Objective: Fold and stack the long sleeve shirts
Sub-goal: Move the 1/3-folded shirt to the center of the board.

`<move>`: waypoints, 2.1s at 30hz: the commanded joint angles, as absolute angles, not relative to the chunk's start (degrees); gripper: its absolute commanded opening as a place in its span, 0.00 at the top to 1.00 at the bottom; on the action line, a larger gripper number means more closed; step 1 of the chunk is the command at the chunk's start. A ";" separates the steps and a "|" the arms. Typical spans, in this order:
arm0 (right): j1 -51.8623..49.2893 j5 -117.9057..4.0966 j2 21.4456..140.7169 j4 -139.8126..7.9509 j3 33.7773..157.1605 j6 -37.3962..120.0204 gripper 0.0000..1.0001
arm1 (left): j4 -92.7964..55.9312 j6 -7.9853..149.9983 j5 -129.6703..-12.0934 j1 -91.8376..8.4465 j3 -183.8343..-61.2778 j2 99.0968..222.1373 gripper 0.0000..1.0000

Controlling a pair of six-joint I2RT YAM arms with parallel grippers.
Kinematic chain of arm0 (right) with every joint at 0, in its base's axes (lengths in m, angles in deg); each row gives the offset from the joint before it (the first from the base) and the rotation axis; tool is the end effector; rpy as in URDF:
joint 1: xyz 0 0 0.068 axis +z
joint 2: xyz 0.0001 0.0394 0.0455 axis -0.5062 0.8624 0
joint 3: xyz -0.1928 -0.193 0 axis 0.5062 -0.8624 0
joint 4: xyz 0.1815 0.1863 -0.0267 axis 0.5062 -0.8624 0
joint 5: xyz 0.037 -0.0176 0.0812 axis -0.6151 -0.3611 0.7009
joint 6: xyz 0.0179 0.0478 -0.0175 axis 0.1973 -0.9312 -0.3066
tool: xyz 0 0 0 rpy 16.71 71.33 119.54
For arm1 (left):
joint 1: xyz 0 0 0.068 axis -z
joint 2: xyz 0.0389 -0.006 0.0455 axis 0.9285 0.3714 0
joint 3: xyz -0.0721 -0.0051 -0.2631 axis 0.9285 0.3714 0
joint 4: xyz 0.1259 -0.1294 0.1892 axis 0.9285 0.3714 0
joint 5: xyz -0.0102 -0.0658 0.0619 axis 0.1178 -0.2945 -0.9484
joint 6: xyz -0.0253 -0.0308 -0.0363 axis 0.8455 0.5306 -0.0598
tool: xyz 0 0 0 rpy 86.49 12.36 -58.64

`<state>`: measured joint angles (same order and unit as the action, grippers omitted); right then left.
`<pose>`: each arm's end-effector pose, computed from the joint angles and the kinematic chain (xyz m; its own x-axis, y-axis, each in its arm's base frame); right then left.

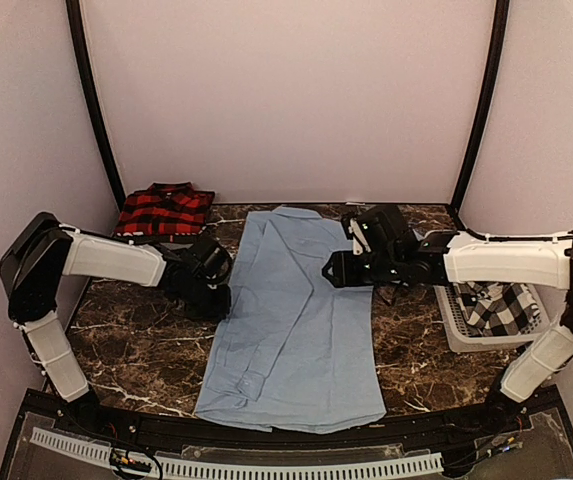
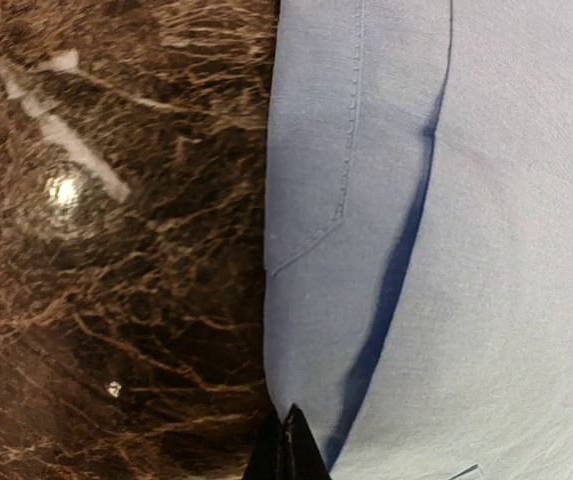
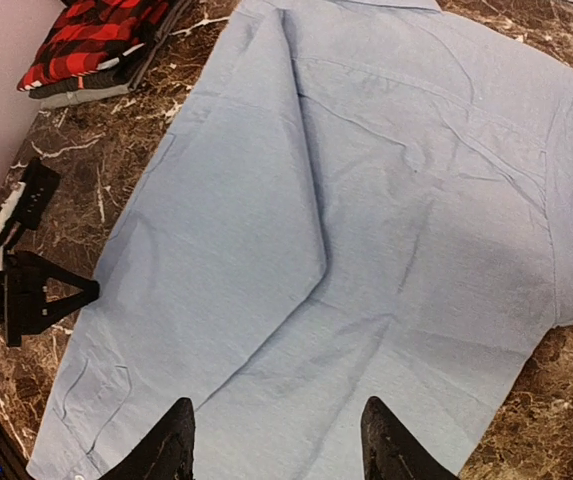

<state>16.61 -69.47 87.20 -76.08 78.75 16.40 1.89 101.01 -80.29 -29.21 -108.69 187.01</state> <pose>0.2316 0.2440 0.2449 -0.7245 -0.0090 -0.6892 -0.3555 0.8615 0.3625 0.2686 -0.2165 0.1503 -0.9246 -0.1052 -0.3662 0.0108 0.9535 -0.3012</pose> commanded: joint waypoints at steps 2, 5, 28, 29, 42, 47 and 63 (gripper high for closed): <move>16.15 -71.48 91.65 -75.10 80.02 15.84 0.46 | 6.12 103.40 -82.36 -31.34 -102.96 183.03 1.00; 14.99 -72.36 93.60 -75.45 80.37 15.42 0.47 | 6.57 104.95 -83.22 -31.85 -100.78 181.03 1.00; -0.60 -77.01 88.22 -72.55 68.44 6.30 0.40 | 5.82 94.86 -81.47 -32.92 -117.50 178.93 0.57; -1.14 -76.68 88.36 -72.02 68.27 6.11 0.38 | 4.32 94.46 -80.56 -32.89 -119.09 179.97 0.57; -5.88 -74.71 93.85 -68.39 69.64 4.45 0.41 | -2.86 92.81 -77.60 -32.95 -132.16 199.47 0.57; -6.03 -75.44 96.31 -67.62 69.79 4.05 0.41 | -1.83 94.99 -80.27 -33.29 -133.94 203.71 0.58; -7.67 -77.02 105.67 -69.32 81.21 7.44 0.86 | -0.74 99.77 -79.96 -38.04 -133.27 208.26 0.60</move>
<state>-6.99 -75.64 104.16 -68.69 76.56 5.87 -3.05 98.61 -80.03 -37.30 -133.61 206.09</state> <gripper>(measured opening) 0.246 0.401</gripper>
